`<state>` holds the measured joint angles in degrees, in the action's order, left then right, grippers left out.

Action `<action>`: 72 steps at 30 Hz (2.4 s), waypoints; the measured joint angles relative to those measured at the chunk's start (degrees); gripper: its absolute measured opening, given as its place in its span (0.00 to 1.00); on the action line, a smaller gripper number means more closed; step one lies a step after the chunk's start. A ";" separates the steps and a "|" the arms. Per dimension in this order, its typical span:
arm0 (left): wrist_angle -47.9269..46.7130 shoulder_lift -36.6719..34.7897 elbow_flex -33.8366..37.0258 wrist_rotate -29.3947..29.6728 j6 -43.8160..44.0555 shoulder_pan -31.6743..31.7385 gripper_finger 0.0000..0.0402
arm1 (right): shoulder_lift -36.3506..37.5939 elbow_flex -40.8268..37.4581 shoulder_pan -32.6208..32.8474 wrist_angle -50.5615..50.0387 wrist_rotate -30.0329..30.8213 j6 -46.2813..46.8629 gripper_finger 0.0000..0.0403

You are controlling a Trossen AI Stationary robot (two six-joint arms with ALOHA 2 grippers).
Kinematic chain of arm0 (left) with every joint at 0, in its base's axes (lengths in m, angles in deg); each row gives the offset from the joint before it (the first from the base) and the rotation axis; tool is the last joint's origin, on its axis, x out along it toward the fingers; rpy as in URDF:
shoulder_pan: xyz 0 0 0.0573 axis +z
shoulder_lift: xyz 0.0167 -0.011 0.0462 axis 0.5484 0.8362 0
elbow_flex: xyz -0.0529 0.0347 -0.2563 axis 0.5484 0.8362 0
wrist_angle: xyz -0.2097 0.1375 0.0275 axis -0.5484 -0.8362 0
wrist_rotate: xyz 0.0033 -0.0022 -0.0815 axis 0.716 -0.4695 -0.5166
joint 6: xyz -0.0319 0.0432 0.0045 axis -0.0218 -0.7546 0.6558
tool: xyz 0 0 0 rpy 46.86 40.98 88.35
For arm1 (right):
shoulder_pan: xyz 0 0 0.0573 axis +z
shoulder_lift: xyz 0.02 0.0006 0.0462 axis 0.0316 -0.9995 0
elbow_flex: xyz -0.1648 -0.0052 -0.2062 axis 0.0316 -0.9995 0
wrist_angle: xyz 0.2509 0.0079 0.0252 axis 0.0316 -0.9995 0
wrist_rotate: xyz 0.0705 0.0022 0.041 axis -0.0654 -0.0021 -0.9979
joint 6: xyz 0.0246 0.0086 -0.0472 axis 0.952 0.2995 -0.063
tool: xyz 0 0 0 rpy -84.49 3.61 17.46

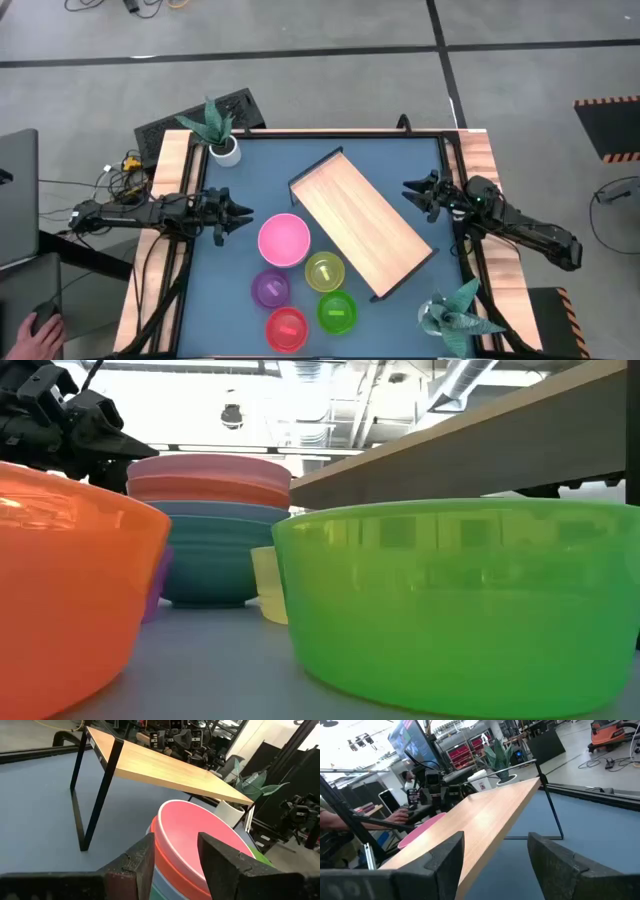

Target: Place and stack bowls onto a shelf

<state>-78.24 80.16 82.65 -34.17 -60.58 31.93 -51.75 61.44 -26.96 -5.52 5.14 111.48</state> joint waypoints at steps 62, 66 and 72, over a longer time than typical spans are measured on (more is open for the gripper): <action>0.48 0.00 0.00 3.41 0.33 0.02 0.34 | 0.00 0.00 0.00 0.00 0.00 0.00 0.61; 0.46 0.00 0.00 3.14 2.87 0.02 0.34 | 0.00 -0.02 0.02 0.00 0.00 0.00 0.61; 0.50 0.09 0.00 3.55 5.01 0.02 0.34 | 0.00 0.00 0.00 -0.02 0.00 0.00 0.61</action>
<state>-77.74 80.25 82.65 -30.62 -55.57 31.96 -51.75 61.44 -26.96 -5.54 5.14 111.48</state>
